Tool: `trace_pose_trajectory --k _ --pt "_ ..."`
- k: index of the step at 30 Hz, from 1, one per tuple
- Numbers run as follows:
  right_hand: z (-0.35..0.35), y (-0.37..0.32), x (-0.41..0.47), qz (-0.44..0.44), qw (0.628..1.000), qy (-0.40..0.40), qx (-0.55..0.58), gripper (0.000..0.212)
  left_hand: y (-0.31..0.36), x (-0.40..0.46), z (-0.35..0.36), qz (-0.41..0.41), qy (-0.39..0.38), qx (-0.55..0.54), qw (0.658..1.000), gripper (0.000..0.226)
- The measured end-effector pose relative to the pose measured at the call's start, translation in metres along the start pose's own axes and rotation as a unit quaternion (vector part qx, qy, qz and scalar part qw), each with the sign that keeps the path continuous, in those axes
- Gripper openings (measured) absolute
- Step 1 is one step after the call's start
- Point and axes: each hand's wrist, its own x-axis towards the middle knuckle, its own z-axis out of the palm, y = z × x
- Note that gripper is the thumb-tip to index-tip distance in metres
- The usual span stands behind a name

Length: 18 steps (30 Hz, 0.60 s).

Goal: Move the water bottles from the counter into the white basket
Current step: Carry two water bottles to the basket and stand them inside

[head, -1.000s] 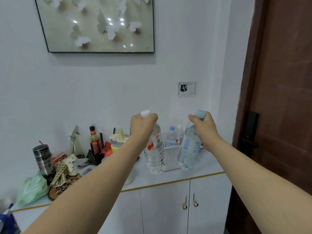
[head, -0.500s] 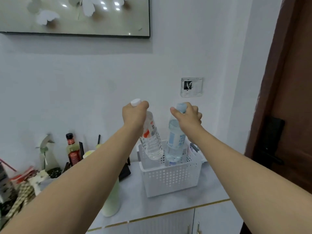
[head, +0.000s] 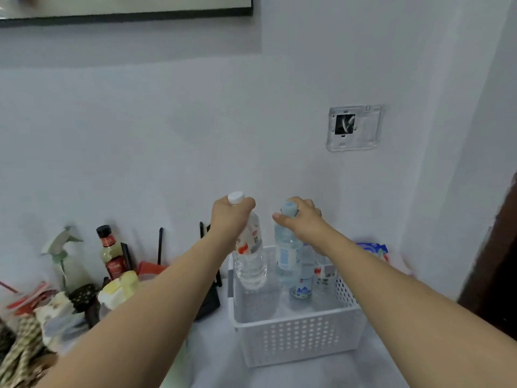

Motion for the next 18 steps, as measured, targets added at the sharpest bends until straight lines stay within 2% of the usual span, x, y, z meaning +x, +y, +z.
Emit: trace_pose_trajectory --k 3,5,7,11,14,18 --pt "0.004 0.014 0.016 -0.031 0.995 -0.094 -0.023 0.051 -0.022 0.021 0.006 -0.024 -0.001 0.064 0.998 0.016" --pt "0.006 0.019 0.021 -0.057 0.982 -0.164 -0.079 0.05 -0.034 0.034 0.005 -0.036 0.013 0.151 0.988 0.03" --pt "0.008 0.023 0.026 -0.075 0.967 -0.204 -0.132 0.049 -0.041 0.047 0.002 -0.042 -0.014 0.187 0.981 0.038" --pt "0.011 0.034 0.033 -0.083 0.958 -0.216 -0.17 0.047 -0.045 0.058 0.003 -0.03 -0.127 0.215 0.968 0.026" --pt "0.014 0.041 0.037 -0.106 0.942 -0.215 -0.235 0.05 -0.05 0.062 0.005 -0.008 -0.161 0.269 0.95 0.028" --pt "0.02 0.049 0.045 -0.186 0.895 -0.199 -0.353 0.052 -0.061 0.068 0.001 0.01 -0.188 0.327 0.926 0.027"
